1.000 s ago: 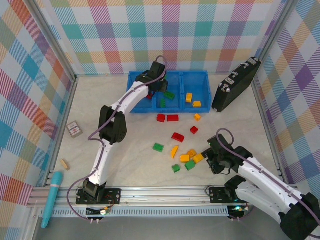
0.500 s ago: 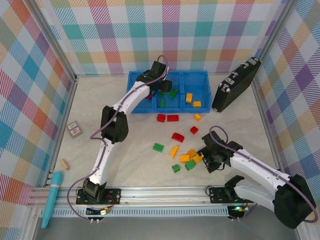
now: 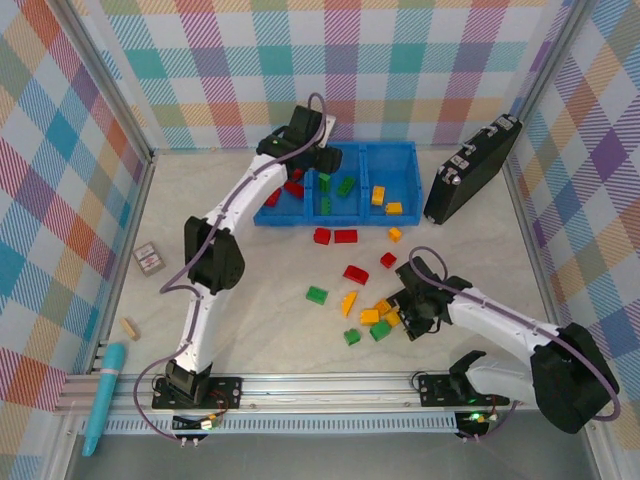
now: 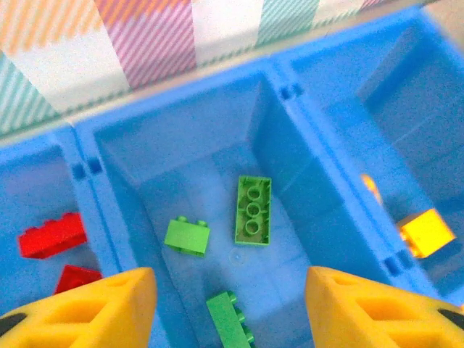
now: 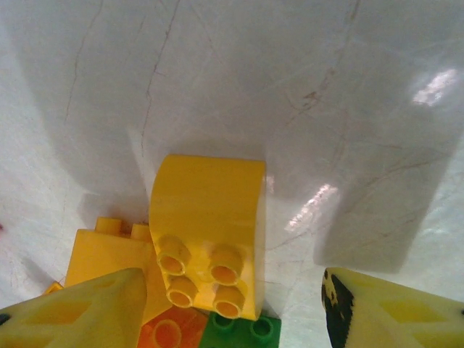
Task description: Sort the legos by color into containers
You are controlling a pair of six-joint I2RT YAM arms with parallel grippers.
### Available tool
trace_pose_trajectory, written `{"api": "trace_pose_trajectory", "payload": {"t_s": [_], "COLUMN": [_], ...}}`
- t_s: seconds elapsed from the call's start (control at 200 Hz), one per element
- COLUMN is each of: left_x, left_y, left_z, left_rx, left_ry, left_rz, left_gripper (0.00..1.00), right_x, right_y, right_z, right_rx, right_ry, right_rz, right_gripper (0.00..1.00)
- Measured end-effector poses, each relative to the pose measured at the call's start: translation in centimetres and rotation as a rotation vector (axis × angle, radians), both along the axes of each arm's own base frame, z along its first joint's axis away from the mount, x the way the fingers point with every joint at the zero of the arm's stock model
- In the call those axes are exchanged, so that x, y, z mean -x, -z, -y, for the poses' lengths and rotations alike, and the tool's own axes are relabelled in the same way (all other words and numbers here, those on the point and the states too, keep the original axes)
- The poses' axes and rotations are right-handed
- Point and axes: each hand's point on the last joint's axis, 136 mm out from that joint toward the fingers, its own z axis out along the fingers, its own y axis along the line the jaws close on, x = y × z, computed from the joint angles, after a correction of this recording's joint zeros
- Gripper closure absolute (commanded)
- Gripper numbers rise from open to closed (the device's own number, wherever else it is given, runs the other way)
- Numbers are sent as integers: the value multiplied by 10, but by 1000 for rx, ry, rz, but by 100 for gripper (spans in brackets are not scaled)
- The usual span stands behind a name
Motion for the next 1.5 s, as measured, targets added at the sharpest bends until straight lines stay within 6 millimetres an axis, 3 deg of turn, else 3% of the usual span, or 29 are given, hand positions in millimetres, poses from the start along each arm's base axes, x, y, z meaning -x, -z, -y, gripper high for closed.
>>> {"api": "trace_pose_trajectory", "payload": {"t_s": [0.075,0.175,0.27,0.43,0.55,0.675,0.865,0.98,1.08,1.26,1.37,1.5], "left_x": [6,15,20,31,49,70,99,115,128,152,166,176], "left_y": [-23,-33,-26,6,22,12,-20,-13,9,40,42,29], "left_z": [-3,-7,-9,-16,-29,-41,-59,-67,-72,-72,-77,-78], "left_rx": [13,19,8,-41,-74,-73,-47,-59,-70,-24,10,47], "left_ry": [5,10,10,13,9,2,-17,-22,-23,-24,-42,-57], "left_rz": [33,38,18,-57,-111,-114,-79,-101,-161,-264,-276,-255], "left_gripper": [43,43,43,42,42,41,41,41,41,41,38,37], "right_x": [-4,-8,-6,-3,0,0,-2,-5,-19,-71,-91,-110], "right_y": [1,5,9,10,12,10,8,5,-10,-73,-97,-114], "right_z": [-3,-7,-7,-6,-5,-5,-2,4,10,-1,-2,3], "right_rx": [-5,-8,-2,5,13,15,16,47,115,211,284,395], "right_ry": [-4,-12,-23,-34,-54,-80,-121,-184,-276,-456,-538,-642], "right_rz": [4,4,-12,-25,-34,-23,-5,23,79,304,395,456], "right_gripper": [36,42,45,51,62,70,73,74,75,75,75,74]}}
